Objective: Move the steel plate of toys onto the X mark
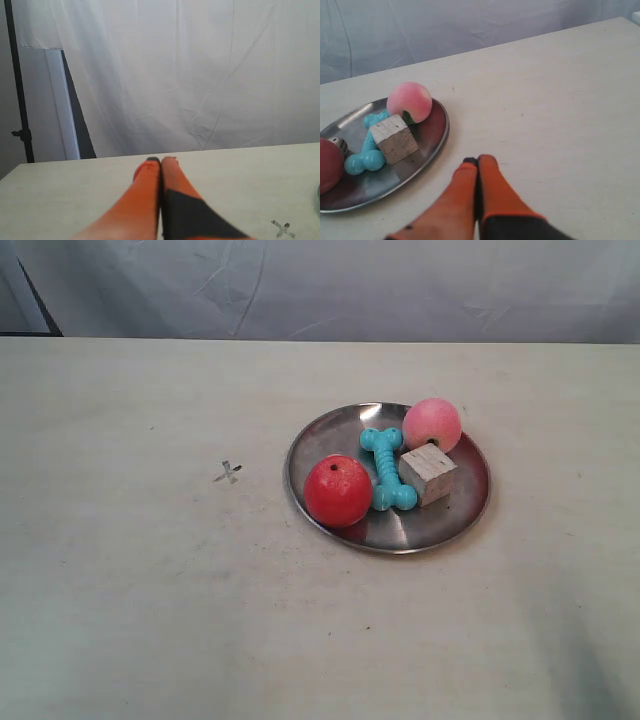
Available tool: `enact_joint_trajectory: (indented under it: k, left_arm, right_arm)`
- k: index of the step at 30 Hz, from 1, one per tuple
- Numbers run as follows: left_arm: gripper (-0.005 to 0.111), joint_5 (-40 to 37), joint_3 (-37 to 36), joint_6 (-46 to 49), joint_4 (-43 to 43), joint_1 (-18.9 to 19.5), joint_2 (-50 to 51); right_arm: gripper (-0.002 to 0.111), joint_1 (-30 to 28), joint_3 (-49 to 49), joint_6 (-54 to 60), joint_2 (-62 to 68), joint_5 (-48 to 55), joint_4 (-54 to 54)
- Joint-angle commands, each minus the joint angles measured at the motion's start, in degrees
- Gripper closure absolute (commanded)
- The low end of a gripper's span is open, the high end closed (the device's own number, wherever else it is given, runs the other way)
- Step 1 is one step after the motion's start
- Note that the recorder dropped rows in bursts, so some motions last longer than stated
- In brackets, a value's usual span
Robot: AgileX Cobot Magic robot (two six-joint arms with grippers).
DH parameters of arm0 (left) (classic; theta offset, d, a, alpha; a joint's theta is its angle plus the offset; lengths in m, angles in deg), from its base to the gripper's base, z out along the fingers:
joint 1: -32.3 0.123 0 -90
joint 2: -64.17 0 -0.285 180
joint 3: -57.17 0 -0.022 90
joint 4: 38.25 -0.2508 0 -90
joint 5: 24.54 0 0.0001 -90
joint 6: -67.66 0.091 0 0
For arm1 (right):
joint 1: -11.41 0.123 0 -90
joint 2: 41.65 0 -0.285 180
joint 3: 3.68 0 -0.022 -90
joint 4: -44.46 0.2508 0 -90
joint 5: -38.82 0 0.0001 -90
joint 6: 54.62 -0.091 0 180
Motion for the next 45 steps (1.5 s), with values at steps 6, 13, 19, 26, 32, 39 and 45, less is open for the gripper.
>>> enact_joint_trajectory:
  k: [6, 13, 19, 26, 32, 39, 45]
  left_arm:
    - [0.107, 0.75, -0.25, -0.16, 0.00, 0.04, -0.31]
    - [0.107, 14.70, -0.25, -10.50, 3.80, 0.04, -0.31]
    - [0.107, 17.42, -0.25, -25.02, 5.45, 0.04, -0.31]
    - [0.107, 19.45, 7.26, -25.14, 4.03, 0.04, 3.66]
    - [0.107, 21.68, 17.60, -18.29, 4.03, 0.04, 21.43]
    - [0.107, 12.60, 35.71, -21.66, 4.03, -0.96, 58.50]
    - [0.107, -14.58, 52.51, -28.29, 5.60, -5.97, 82.95]
  right_arm:
    - [0.108, -0.22, -0.19, 0.25, -0.41, -0.36, -0.12]
    - [0.108, -0.22, -0.19, 0.69, -0.41, -5.97, -3.93]
    - [0.108, -0.22, -0.19, -2.08, -0.41, -7.22, 2.20]
    - [0.108, -0.22, -0.19, -20.57, -0.41, -13.99, 42.47]
    - [0.108, -0.22, -0.19, -15.34, -0.41, -18.32, 33.27]
    - [0.108, -0.22, -0.19, -13.90, -0.41, -28.00, 27.49]
    - [0.108, -0.22, -0.19, -13.48, 2.50, -23.40, 23.90]
